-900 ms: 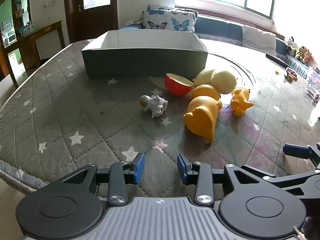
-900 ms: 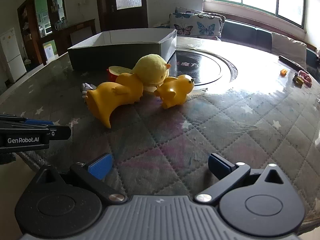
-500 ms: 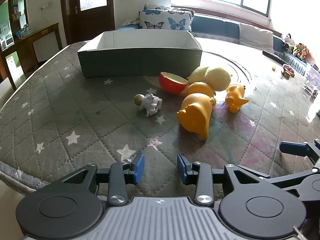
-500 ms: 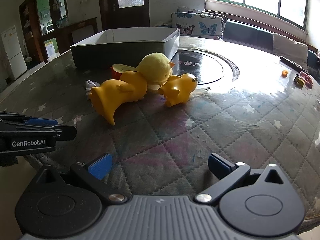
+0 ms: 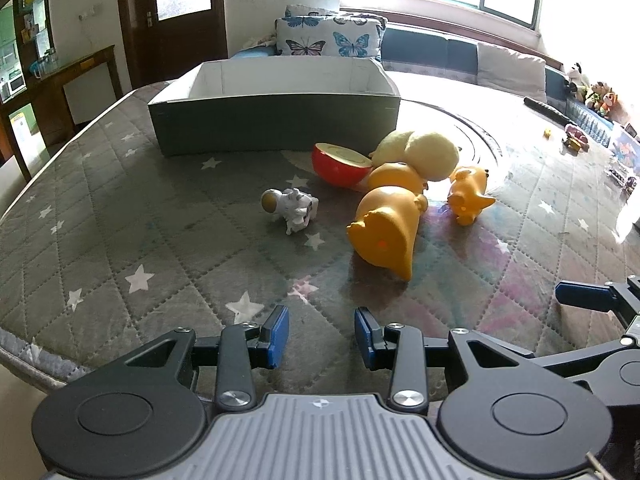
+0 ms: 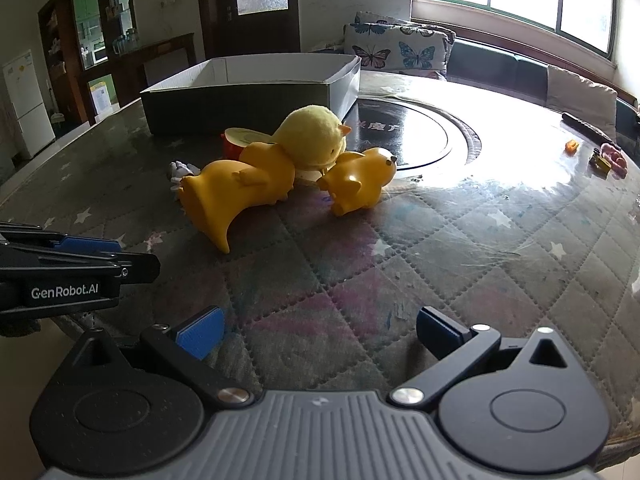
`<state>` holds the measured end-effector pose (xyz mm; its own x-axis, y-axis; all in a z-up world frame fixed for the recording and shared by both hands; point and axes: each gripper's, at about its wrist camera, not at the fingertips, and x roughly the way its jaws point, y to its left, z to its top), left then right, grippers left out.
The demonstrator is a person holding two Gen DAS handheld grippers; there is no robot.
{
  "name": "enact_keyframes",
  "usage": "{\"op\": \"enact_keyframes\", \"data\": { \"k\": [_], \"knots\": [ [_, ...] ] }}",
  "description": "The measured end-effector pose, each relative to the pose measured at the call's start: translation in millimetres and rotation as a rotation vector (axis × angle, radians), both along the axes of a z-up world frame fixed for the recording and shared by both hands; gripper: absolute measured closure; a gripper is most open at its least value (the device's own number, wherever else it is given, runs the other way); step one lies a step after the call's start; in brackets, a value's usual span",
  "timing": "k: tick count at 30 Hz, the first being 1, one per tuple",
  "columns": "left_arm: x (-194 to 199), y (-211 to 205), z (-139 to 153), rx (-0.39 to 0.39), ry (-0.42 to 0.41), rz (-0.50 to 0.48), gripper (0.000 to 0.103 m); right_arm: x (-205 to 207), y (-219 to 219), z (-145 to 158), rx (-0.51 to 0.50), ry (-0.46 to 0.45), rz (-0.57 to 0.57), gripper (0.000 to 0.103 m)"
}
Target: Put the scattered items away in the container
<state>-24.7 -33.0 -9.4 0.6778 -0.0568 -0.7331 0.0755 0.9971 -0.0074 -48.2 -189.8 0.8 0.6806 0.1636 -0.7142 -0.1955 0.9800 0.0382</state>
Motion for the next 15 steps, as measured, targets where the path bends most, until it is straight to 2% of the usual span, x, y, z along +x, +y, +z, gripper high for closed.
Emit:
{"op": "enact_keyframes", "data": {
  "k": [15],
  "knots": [
    [6.1, -0.1, 1.2, 0.001, 0.009, -0.002, 0.064, 5.3, 3.0, -0.4, -0.004, 0.006, 0.010, 0.000]
  ]
}}
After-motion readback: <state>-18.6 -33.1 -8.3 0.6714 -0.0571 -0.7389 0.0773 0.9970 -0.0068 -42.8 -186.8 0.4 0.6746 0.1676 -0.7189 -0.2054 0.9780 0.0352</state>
